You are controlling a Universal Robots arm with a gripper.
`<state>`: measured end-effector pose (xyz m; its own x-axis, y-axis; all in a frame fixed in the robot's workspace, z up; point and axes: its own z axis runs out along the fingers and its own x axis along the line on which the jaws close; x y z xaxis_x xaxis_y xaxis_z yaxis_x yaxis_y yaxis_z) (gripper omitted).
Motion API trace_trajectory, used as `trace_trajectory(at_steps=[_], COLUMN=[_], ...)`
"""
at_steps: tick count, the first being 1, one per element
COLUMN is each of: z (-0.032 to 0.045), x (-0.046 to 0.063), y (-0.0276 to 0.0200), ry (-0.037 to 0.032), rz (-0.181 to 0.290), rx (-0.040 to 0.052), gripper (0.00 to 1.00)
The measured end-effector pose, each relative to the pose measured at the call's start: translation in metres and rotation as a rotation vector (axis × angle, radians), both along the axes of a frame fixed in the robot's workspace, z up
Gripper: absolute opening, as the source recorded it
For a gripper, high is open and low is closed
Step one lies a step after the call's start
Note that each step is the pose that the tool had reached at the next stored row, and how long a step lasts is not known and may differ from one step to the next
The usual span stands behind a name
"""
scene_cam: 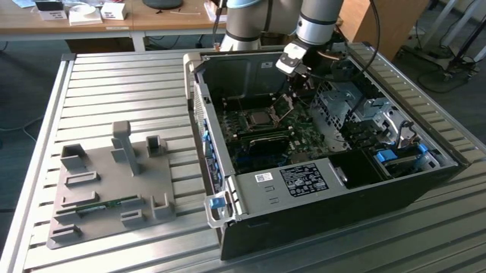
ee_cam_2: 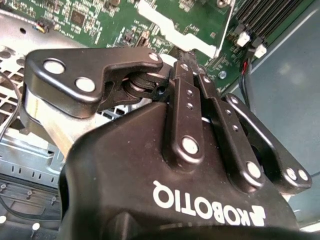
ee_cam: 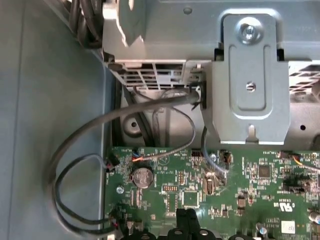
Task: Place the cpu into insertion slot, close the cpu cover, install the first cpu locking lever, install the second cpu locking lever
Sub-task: 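Close the cpu cover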
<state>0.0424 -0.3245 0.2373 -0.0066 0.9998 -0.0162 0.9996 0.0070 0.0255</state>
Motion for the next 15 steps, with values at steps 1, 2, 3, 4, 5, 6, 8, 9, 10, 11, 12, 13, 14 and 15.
trace_trajectory(at_steps=[1, 2, 3, 4, 5, 6, 8, 9, 10, 11, 12, 13, 14, 15], z=[-0.0002, -0.0005, -0.0007, -0.0010, -0.0014, -0.0018, -0.0026, -0.0031, -0.0035, -0.0039, -0.0043, -0.0046, -0.0050, -0.0051], x=[-0.002, -0.004, -0.006, -0.008, -0.010, -0.012, -0.016, -0.019, -0.022, -0.024, -0.027, -0.029, -0.032, -0.033], y=[0.0000, 0.0000, 0.0000, 0.0000, 0.0000, 0.0000, 0.0000, 0.0000, 0.0000, 0.0000, 0.0000, 0.0000, 0.0000, 0.0000], ry=[0.0001, 0.0001, 0.0001, 0.0000, 0.0001, 0.0001, 0.0001, 0.0001, 0.0001, 0.0000, 0.0000, 0.0001, 0.0001, 0.0001], rz=[0.000, 0.000, 0.000, 0.000, 0.000, 0.000, 0.000, 0.000, 0.000, 0.000, 0.000, 0.000, 0.000, 0.000], rx=[-0.0002, -0.0005, -0.0006, -0.0007, -0.0009, -0.0009, -0.0010, -0.0011, -0.0011, -0.0011, -0.0012, -0.0014, -0.0015, -0.0018], gripper=[0.10, 0.10, 0.10, 0.10, 0.10, 0.10, 0.10, 0.10, 0.10, 0.10, 0.10, 0.10, 0.10, 0.10])
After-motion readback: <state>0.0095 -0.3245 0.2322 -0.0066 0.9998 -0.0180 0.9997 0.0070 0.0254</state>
